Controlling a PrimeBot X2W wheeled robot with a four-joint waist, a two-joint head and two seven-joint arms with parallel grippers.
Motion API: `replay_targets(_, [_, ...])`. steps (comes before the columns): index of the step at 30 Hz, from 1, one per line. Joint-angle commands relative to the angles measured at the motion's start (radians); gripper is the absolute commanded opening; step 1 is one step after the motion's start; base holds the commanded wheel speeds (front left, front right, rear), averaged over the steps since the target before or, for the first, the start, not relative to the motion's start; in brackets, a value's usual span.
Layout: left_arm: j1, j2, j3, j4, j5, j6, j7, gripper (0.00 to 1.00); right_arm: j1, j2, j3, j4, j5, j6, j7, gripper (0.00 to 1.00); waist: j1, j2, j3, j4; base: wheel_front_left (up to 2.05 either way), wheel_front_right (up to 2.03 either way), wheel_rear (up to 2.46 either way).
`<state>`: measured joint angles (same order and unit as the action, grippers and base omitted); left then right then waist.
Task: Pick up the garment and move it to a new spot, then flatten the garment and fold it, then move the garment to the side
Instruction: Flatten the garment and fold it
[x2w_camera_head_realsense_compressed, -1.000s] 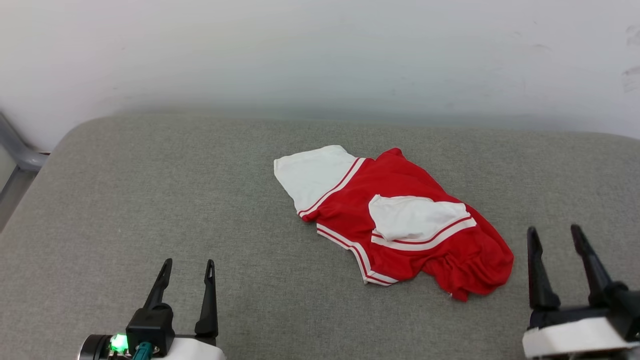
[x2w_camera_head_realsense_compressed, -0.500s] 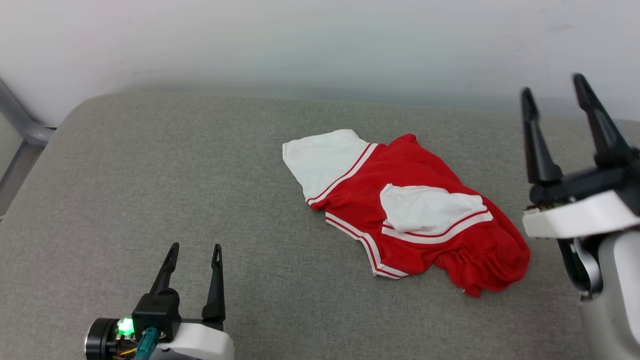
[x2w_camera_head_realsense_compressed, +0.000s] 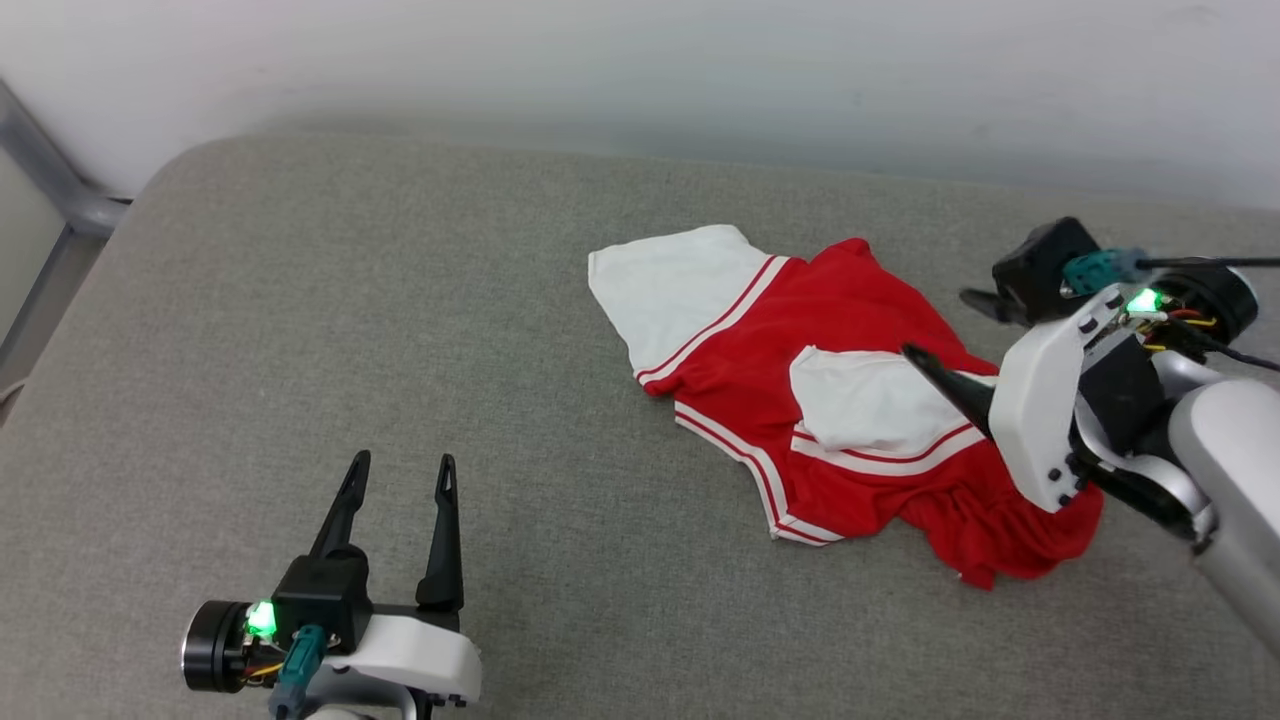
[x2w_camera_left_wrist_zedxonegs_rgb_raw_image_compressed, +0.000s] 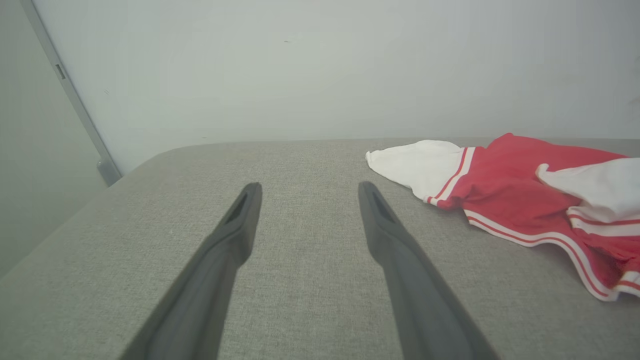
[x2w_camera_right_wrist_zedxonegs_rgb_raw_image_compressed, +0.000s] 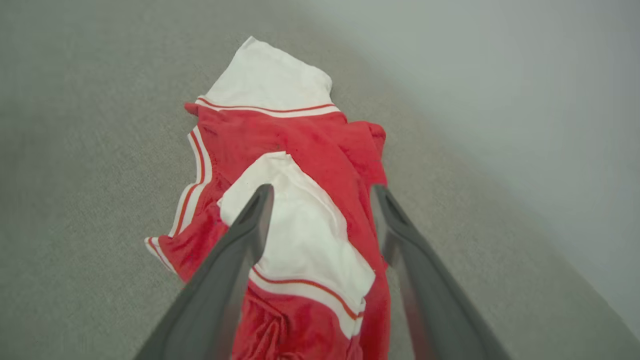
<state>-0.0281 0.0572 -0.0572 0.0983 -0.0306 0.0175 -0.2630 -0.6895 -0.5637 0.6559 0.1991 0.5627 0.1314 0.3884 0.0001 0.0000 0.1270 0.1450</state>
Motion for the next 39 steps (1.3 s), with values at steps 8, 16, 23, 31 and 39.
replay_targets(8, [-0.06,-0.007,-0.033,-0.006,-0.018,0.009,-0.003,1.0,-0.18,-0.154,0.272,0.011,0.174,-0.001,0.274,1.0,-0.0001,0.0,0.107,0.05,0.0,0.0,0.0])
replay_targets(16, [-0.131,-0.008,-0.116,-0.012,-0.07,0.042,-0.003,1.0,-0.294,-0.162,0.44,0.119,0.175,-0.001,0.302,1.0,-0.0001,0.0,0.215,0.111,0.0,0.0,0.0])
replay_targets(23, [-0.148,-0.008,-0.152,-0.008,-0.096,0.07,-0.003,1.0,-0.254,-0.16,0.585,0.209,0.221,0.001,0.317,1.0,-0.0001,0.0,0.242,0.14,0.0,0.0,0.0])
replay_targets(31, [-0.13,-0.008,-0.15,0.002,-0.095,0.082,-0.003,1.0,-0.346,-0.142,0.596,0.214,0.227,-0.001,0.107,0.0,-0.0001,0.0,0.209,0.126,0.0,0.0,0.0])
replay_targets(39, [-0.104,-0.008,-0.138,0.007,-0.08,0.081,-0.003,1.0,-0.438,-0.087,0.504,0.314,0.221,-0.001,-0.181,0.0,-0.0001,0.0,0.143,0.107,0.0,0.0,0.0])
